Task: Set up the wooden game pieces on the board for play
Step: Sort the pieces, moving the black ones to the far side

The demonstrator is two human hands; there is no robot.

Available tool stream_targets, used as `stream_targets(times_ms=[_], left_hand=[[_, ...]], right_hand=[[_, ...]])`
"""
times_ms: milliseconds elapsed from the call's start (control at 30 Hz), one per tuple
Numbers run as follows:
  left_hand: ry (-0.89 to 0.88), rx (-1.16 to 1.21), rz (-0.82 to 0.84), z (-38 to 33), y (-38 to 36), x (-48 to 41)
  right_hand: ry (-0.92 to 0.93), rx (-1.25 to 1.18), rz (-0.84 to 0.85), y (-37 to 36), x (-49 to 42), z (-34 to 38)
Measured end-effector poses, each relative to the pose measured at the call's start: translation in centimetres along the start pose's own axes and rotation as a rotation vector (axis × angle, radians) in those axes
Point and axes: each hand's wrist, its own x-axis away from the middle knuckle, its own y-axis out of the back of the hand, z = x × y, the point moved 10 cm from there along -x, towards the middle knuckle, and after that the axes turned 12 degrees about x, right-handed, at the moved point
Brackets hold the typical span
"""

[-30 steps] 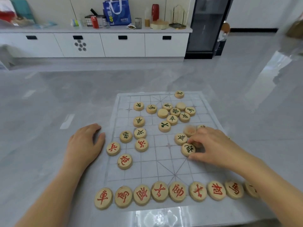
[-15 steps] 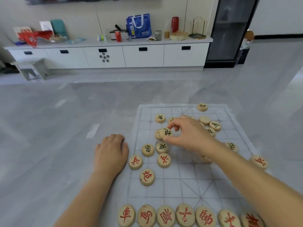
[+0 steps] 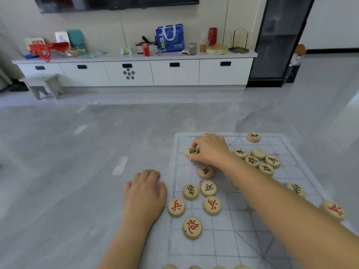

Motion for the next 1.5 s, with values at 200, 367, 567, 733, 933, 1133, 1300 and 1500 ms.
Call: stream_targets(times_ms=[200, 367, 567, 733, 933, 1133, 1300, 1500], left_hand=[[0.000, 0.006, 0.008, -0.2, 0.0, 0.0], [0.000, 0.005, 0.011, -0.2, -0.1, 0.0], [0.003, 0.010, 0.017, -0.1, 0.0, 0.0], [0.012, 0.013, 0.030, 0.0, -0.1, -0.1], [0.005, 0.005, 0.027, -0.2, 0.0, 0.0], [-0.012, -0.004, -0.026, -0.4, 0.4, 0.2], [-0.029, -0.011, -0.056, -0.5, 0.5, 0.3], [-0.043, -0.026, -0.050, -0.7, 0.4, 0.3]], right_hand=[[-0.213, -0.546, -0.003, -0.5, 0.9, -5.8], [-0.295, -0.499, 0.023, -1.8, 2.4, -9.5], [-0.184, -0.296, 0.039, -1.6, 2.5, -6.7], [-0.170, -0.132, -0.022, -1.4, 1.7, -4.8], [-0.246, -0.211, -0.083, -0.9, 0.7, -5.6], [-0.220, -0.340, -0.064, -0.3, -4.1, -2.4], [-0.221, -0.296, -0.134, 0.0, -6.5, 0.3], [-0.216, -0.284, -0.025, -1.9, -7.1, 0.4]])
